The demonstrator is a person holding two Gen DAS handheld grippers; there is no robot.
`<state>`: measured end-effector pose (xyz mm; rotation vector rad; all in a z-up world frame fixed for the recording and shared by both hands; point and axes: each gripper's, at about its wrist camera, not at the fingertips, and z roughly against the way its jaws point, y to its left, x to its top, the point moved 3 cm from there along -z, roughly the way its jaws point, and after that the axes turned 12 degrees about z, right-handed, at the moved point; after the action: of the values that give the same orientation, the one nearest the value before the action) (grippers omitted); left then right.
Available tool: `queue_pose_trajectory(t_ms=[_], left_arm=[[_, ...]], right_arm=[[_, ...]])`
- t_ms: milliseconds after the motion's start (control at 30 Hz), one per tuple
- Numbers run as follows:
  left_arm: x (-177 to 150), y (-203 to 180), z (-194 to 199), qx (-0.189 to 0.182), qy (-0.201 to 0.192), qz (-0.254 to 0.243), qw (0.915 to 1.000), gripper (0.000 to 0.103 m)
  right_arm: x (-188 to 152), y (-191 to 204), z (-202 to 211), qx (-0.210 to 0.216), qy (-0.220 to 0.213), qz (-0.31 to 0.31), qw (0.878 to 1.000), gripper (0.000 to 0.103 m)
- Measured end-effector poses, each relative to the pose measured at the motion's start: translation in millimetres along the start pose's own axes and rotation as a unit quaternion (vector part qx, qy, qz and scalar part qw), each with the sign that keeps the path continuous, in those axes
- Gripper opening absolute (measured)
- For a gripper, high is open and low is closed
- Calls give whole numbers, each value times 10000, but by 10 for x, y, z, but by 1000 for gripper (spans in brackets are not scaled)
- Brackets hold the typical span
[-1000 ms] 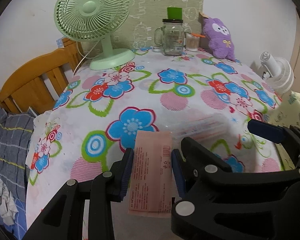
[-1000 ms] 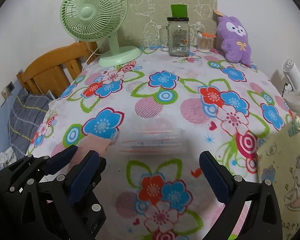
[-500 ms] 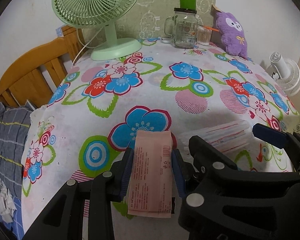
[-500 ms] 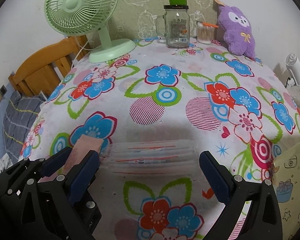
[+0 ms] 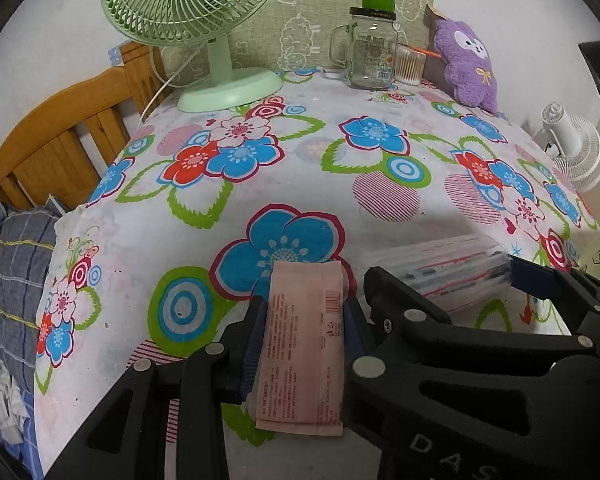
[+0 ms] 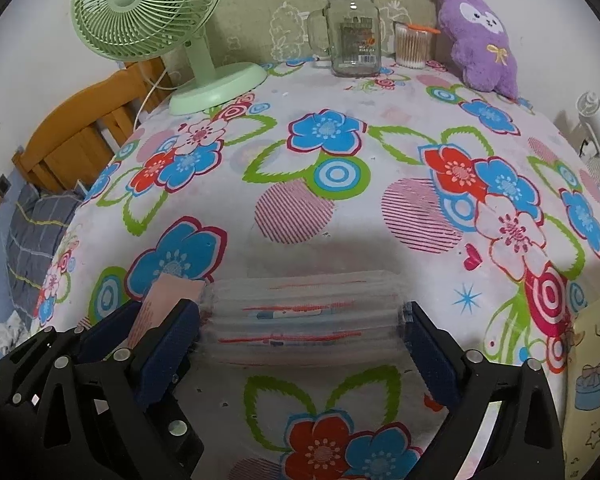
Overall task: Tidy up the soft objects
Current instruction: 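Close left gripper on pink paper packet while right gripper grasps clear pencil case, then lift pink packet in left gripper and pencil case in right gripper toward box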
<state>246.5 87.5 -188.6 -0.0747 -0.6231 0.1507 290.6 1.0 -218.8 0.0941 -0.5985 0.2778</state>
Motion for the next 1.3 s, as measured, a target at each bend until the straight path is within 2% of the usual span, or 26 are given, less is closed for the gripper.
queue_pose_trajectory(t_ms=[200, 833, 1300], left_arm=[[-27, -37, 13, 74, -12, -108, 9999, 39], [-109, -232, 290, 9, -197, -153, 9997, 39], [-190, -406, 645, -76, -426, -137, 9990, 39]], right_arm=[[-11, 14, 34, 13, 38, 82, 10000, 88], [-97, -96, 360, -99, -136, 76, 9998, 87], [-178, -176, 803, -227, -433, 170, 9987, 87]])
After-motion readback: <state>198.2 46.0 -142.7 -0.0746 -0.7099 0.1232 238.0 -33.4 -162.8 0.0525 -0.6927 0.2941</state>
